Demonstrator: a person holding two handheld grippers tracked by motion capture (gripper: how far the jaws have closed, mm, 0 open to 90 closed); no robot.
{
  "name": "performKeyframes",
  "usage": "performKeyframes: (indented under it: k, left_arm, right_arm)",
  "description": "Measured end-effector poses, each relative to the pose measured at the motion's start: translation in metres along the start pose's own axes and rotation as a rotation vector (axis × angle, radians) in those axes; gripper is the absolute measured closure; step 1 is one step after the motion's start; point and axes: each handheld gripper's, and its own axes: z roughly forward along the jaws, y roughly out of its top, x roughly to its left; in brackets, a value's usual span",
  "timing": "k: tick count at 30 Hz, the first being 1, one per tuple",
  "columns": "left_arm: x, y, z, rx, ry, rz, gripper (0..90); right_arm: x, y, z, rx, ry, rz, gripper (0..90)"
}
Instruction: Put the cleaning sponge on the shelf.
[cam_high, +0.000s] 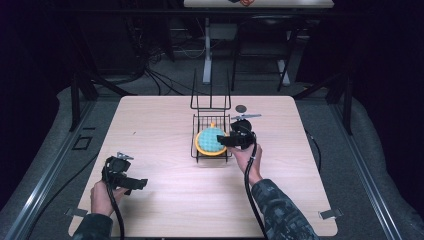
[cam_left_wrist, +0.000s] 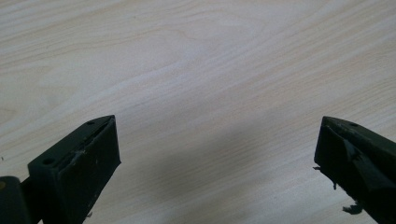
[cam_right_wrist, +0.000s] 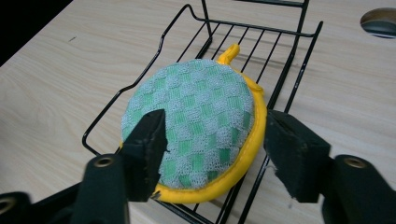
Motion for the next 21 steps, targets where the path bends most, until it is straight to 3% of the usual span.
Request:
performKeyframes:
  k: [8, 11, 14, 21]
  left_arm:
    - [-0.001, 0.001, 0.000, 0.001, -0.001, 0.009, 0.0]
    - [-0.001, 0.001, 0.001, -0.001, -0.004, 0.004, 0.0]
    - [-0.002, 0.001, 0.001, 0.002, -0.006, 0.016, 0.0]
    - [-0.002, 0.001, 0.001, 0.002, -0.007, 0.018, 0.0]
  right_arm:
    - [0.001, -0.001, -0.020, -0.005, 0.023, -0.022, 20.1]
    - [0.001, -0.002, -0.030, -0.001, 0.037, -0.056, 16.1]
    - [0.000, -0.003, -0.039, 0.002, 0.045, -0.099, 14.3]
    - [-0.004, -0.007, -0.066, 0.013, 0.049, -0.144, 9.0]
